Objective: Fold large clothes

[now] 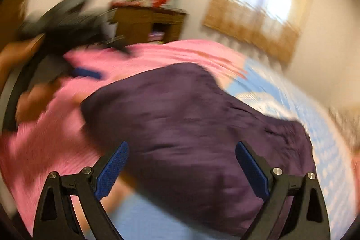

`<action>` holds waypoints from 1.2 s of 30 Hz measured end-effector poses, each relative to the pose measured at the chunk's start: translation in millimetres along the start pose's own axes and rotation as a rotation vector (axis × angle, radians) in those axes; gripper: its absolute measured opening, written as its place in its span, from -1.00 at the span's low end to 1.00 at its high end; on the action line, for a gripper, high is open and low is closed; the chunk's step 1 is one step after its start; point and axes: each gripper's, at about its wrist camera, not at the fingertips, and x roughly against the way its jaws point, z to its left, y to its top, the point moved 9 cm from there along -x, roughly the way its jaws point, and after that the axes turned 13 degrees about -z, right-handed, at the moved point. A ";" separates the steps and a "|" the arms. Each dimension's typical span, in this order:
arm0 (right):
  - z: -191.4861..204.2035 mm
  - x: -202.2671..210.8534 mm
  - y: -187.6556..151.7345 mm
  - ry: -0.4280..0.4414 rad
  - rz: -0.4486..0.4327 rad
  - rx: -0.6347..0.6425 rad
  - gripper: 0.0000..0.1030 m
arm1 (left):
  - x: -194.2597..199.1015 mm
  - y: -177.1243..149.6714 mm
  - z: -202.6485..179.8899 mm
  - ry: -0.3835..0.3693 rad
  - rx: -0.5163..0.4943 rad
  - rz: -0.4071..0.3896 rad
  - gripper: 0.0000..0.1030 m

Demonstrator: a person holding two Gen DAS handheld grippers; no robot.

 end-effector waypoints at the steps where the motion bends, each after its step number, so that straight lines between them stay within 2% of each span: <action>1: 17.3 -2.9 1.1 0.005 -0.012 0.059 0.87 | -6.4 -2.8 2.3 0.005 0.012 0.028 1.00; 4: 56.4 -14.7 -1.1 0.002 -0.023 0.213 0.87 | -23.3 -12.6 2.2 0.013 0.010 0.097 1.00; 7: 77.8 -30.0 -3.9 -0.019 -0.020 0.314 0.87 | -34.4 -9.4 12.0 0.035 0.016 0.113 1.00; 11: 86.5 -44.0 -3.8 -0.059 -0.024 0.391 0.86 | -38.1 9.4 12.9 -0.007 0.021 0.103 1.00; 14: 92.2 -47.3 -4.8 -0.074 -0.032 0.435 0.86 | -40.0 25.5 6.1 -0.033 -0.035 0.094 1.00; 17: 97.3 -51.4 -6.8 -0.084 -0.027 0.472 0.86 | -64.9 20.1 -3.0 -0.105 -0.042 0.205 1.00; 21: 102.0 -54.4 -7.1 -0.078 -0.032 0.492 0.86 | -91.4 12.5 4.0 -0.082 -0.065 0.311 1.00; 23: 101.0 -55.8 -4.9 -0.070 -0.036 0.498 0.86 | -95.4 11.5 4.7 -0.113 -0.072 0.342 1.00; 24: 102.0 -55.1 -4.7 -0.067 -0.040 0.497 0.84 | -92.1 10.9 3.2 -0.128 -0.087 0.354 1.00; 25: 103.3 -55.2 -4.6 -0.059 -0.044 0.494 0.71 | -92.0 9.0 2.5 -0.136 -0.098 0.365 1.00; 26: 105.8 -57.3 -2.3 -0.045 -0.043 0.491 0.43 | -88.8 7.8 0.1 -0.159 -0.113 0.365 0.96; 27: 106.8 -57.9 -2.7 -0.032 -0.041 0.487 0.30 | -86.7 6.6 -3.3 -0.185 -0.127 0.358 0.68; 28: 109.3 -55.1 -1.4 -0.024 -0.047 0.489 0.15 | -83.6 -2.6 -8.7 -0.219 -0.152 0.385 0.34; 29: 106.6 -54.6 -0.5 -0.020 -0.054 0.485 0.04 | -80.8 -5.7 -10.5 -0.225 -0.153 0.387 0.27; 31: 102.3 -46.3 3.9 0.005 -0.070 0.430 -0.09 | -75.4 -6.7 -18.7 -0.261 -0.126 0.364 -0.09; 33: 92.8 -36.0 10.9 0.025 -0.094 0.376 -0.16 | -68.1 -3.3 -28.0 -0.275 -0.101 0.321 -0.25; 36: 76.1 -8.8 26.0 0.026 -0.160 0.310 -0.22 | -49.6 -0.9 -48.8 -0.314 -0.055 0.279 -0.25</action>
